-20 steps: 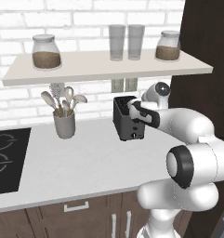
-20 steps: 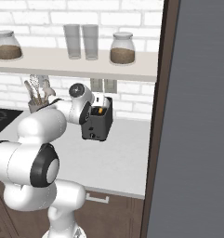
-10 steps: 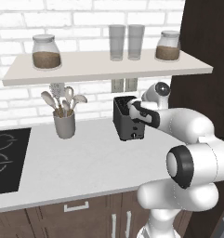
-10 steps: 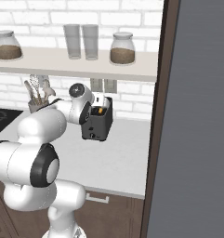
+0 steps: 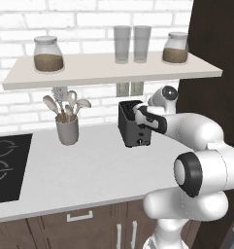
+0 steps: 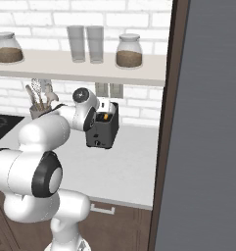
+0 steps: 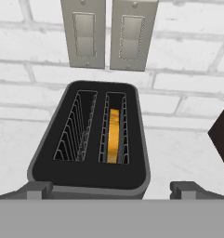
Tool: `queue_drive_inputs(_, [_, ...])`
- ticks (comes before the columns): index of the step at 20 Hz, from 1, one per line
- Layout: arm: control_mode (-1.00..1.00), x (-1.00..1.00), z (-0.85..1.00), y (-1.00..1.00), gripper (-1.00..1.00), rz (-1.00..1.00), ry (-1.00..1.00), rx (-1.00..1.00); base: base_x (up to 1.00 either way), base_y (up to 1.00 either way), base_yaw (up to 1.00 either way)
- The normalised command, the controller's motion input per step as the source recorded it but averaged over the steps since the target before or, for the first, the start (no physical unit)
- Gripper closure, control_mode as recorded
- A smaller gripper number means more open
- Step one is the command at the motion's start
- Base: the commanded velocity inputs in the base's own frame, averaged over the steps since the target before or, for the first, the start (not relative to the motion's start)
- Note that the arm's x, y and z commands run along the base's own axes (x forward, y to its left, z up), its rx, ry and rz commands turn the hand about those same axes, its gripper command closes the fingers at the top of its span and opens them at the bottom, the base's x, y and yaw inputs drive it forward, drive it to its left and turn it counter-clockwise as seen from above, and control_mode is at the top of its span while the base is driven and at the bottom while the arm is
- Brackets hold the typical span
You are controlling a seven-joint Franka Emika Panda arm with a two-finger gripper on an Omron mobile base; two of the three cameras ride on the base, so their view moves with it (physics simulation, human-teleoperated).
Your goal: Start the toaster. Once the lever pops up, take the bread to the plate on the dining counter.
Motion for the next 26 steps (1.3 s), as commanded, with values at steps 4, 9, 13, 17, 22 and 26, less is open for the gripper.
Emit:
queue_drive_inputs(4, [-1.00,0.00,0.00,0.00,-1.00,0.00,0.00,0.00,0.00,0.00,0.00])
queue_drive_inputs(9, [-1.00,0.00,0.00,0.00,-1.00,0.00,0.00,0.00,0.00,0.00,0.00])
queue_drive_inputs(13, [-1.00,0.00,0.00,0.00,-1.00,0.00,0.00,0.00,0.00,0.00,0.00])
queue_drive_inputs(17, [-1.00,0.00,0.00,0.00,-1.00,0.00,0.00,0.00,0.00,0.00,0.00])
queue_drive_inputs(22, [-1.00,0.00,0.00,0.00,-1.00,0.00,0.00,0.00,0.00,0.00,0.00])
queue_drive_inputs(26, [-1.00,0.00,0.00,0.00,-1.00,0.00,0.00,0.00,0.00,0.00,0.00])
